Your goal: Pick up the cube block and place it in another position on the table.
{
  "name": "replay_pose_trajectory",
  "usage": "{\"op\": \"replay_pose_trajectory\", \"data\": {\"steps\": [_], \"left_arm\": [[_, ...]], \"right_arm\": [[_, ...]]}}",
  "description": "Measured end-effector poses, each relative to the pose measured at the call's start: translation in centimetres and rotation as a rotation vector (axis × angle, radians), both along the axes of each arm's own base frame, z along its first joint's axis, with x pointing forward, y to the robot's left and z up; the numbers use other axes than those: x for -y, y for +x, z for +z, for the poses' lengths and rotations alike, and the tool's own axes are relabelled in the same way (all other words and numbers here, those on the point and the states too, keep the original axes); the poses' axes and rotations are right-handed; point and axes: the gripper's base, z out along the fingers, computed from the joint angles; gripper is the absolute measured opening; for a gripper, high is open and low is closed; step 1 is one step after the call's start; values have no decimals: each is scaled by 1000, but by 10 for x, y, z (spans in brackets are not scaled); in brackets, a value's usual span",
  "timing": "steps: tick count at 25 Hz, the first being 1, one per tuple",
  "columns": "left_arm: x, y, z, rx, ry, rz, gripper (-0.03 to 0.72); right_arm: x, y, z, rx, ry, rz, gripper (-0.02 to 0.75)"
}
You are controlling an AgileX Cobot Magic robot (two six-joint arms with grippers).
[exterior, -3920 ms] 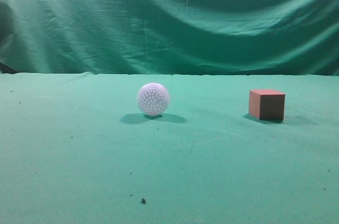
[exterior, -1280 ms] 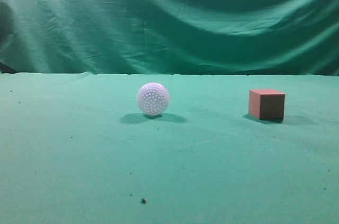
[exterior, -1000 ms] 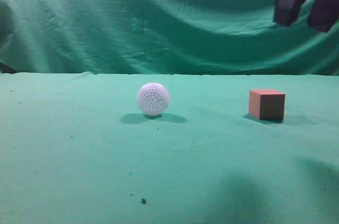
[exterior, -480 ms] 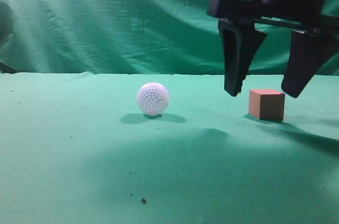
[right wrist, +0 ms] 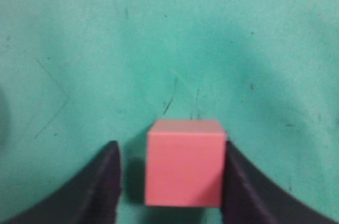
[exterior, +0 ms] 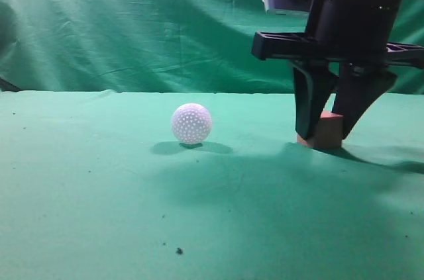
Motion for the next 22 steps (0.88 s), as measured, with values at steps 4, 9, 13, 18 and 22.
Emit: {"op": "replay_pose_trajectory", "data": {"steps": [4, 9, 13, 18, 22], "left_arm": [[0, 0, 0, 0, 0, 0, 262], [0, 0, 0, 0, 0, 0, 262], [0, 0, 0, 0, 0, 0, 262], [0, 0, 0, 0, 0, 0, 262], [0, 0, 0, 0, 0, 0, 262]], "right_arm": [[0, 17, 24, 31, -54, -13, 219], [30, 65, 66, 117, -32, -148, 219], [58, 102, 69, 128, 1, -191, 219], [57, 124, 35, 54, 8, -178, 219], [56, 128, 14, 7, -1, -178, 219]]}}
